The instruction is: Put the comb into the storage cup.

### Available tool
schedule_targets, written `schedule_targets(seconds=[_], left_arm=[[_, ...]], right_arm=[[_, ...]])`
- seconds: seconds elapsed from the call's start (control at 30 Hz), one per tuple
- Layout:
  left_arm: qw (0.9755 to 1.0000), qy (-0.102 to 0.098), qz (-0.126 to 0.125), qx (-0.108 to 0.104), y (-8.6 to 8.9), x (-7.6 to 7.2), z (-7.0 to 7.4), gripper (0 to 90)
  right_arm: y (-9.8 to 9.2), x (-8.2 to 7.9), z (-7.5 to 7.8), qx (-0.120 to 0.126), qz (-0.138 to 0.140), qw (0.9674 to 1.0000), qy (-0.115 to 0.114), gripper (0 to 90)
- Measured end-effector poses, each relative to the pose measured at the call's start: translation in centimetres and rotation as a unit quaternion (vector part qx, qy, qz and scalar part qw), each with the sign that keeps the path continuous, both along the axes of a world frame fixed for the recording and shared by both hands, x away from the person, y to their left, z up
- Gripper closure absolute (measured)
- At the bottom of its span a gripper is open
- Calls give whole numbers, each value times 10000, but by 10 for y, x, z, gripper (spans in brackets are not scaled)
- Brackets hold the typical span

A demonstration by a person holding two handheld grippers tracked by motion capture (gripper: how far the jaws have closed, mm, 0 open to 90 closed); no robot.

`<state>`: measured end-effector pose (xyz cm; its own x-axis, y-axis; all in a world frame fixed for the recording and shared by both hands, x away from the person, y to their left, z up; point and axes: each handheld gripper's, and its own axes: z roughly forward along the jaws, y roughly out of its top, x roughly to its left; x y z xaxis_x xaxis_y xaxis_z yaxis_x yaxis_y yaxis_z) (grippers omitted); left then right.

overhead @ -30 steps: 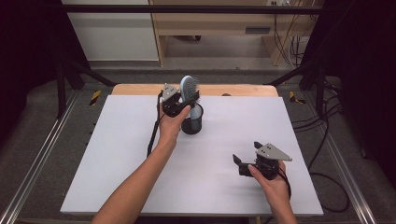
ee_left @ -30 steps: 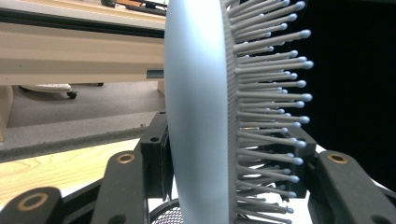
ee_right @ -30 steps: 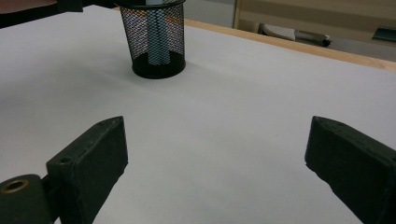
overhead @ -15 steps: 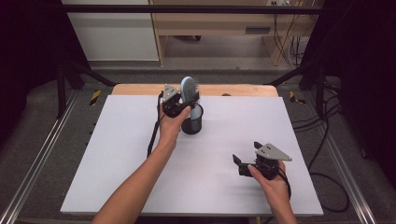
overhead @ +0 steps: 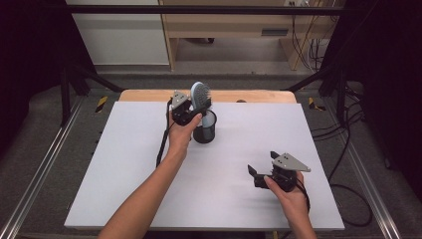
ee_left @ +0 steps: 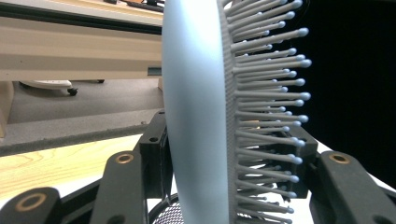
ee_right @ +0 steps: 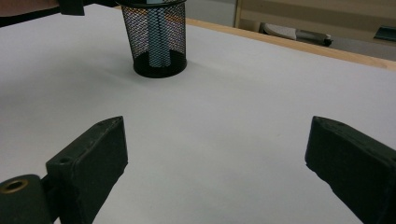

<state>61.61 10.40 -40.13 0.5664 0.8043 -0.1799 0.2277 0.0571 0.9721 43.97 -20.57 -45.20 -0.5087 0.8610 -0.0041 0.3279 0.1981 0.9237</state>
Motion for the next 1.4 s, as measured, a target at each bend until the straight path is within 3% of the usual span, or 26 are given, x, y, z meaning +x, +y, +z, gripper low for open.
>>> schedule_targets(seconds=[1.4], left_arm=[[9987,298,202,-372,33,7,-12,410]], right_arm=[[3,1,-1,-17,53,10000,47,58]])
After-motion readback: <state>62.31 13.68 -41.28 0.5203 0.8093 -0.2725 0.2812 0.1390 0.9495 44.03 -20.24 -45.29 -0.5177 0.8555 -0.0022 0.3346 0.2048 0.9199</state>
